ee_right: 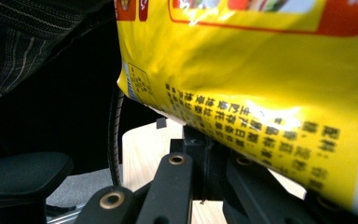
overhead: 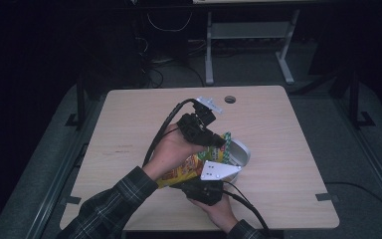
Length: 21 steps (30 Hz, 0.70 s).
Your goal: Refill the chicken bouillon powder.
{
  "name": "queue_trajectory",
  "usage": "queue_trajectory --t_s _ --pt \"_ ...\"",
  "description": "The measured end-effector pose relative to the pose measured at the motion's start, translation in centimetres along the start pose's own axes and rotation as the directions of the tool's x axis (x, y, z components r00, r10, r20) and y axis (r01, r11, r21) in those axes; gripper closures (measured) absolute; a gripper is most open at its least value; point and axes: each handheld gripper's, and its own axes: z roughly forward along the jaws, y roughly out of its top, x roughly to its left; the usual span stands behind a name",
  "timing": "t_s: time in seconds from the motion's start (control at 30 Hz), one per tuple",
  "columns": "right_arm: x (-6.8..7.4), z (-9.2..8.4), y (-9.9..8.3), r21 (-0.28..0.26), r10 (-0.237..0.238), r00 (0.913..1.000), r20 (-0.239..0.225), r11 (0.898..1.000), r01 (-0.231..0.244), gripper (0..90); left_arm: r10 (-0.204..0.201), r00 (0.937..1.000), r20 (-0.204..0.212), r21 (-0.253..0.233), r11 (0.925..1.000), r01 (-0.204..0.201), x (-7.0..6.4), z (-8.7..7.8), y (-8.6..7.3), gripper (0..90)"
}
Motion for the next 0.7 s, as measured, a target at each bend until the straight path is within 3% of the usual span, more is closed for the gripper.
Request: queue_trajectory --t_s 0.7 --pt "-0.11 -0.11 0.0 -0.008 0.006 1.0 0.001 1.0 -0.006 90.0 -0.004 1.0 -0.002 0.008 1.0 0.004 0.02 0.28 0.26 88.6"
